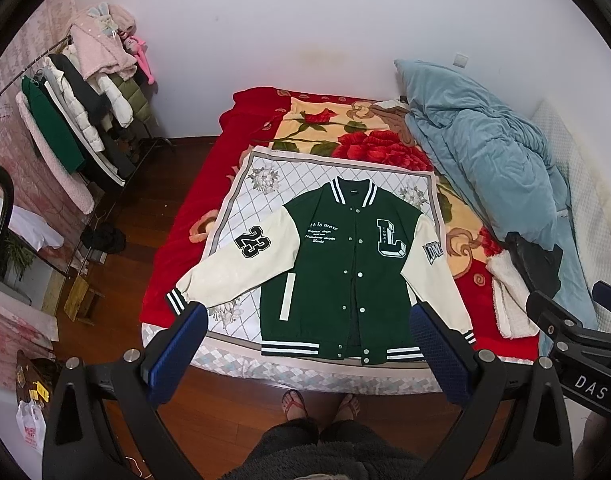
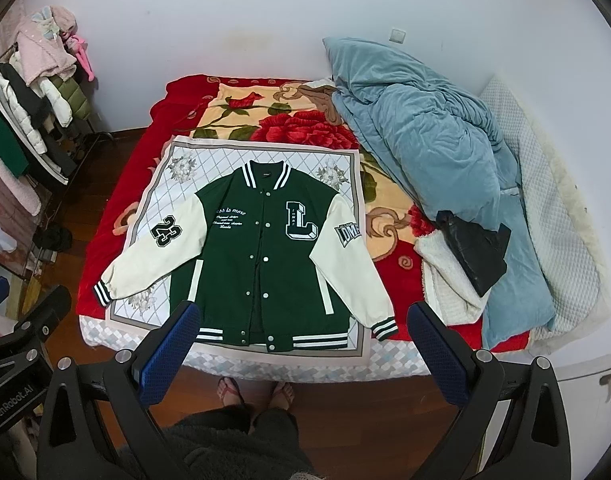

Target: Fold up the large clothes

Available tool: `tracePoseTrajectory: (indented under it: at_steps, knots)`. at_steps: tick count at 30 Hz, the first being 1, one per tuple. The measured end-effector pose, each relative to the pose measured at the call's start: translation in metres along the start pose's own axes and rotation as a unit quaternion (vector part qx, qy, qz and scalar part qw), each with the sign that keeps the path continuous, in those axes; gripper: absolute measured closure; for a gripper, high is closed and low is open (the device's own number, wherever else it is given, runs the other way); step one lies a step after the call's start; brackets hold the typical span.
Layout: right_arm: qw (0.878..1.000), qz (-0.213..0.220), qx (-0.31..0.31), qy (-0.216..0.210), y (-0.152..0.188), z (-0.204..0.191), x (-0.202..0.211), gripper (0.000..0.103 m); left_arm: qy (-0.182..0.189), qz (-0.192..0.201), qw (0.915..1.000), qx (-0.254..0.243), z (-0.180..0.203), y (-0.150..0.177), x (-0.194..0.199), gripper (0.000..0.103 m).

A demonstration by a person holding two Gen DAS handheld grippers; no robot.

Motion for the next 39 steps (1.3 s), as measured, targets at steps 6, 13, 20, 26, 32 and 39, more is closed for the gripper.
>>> tracePoseTrajectory:
  at_steps: [6, 13, 20, 26, 32, 39]
  knots:
    - [1.0, -0.001, 0.001, 0.001, 0.001, 0.0, 0.002, 0.0, 0.002, 0.0, 1.0, 0.0, 0.011, -0.004, 0.006, 0.0]
    - [1.0, 0.0, -0.001, 0.0, 0.001, 0.002, 0.003, 0.0, 0.004, -0.001, 1.0, -0.001, 0.009, -0.005, 0.007, 0.0]
    - [1.0, 0.0, -0.004, 0.001, 0.001, 0.003, 0.007, 0.0, 0.007, 0.0, 1.0, -0.005, 0.022, -0.012, 0.009, 0.0]
    - [1.0, 0.0, -0.004, 0.002, 0.003, 0.004, 0.008, 0.0, 0.009, 0.001, 0.9999, -0.009, 0.025, -0.014, 0.003, 0.0]
    - [1.0, -0.002, -0.008, 0.001, 0.006, 0.005, 0.008, 0.0, 0.01, 0.006, 0.9999, -0.013, 0.013, -0.015, -0.007, 0.0]
    - [0.996, -0.003, -0.087, -0.02, 0.01, 0.034, -0.041, 0.0, -0.045, 0.062, 0.9965, -0.031, 0.009, -0.04, -0.078, 0.0]
Point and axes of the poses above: each gripper's, at about its wrist camera, not at the fingertips, and x roughly against the way its jaws point, z to its right, y to its underside, the point moved 5 cm from there along -x, roughly the way its jaws point, and after that the axes turned 9 degrees about x, right-handed, at the moved point
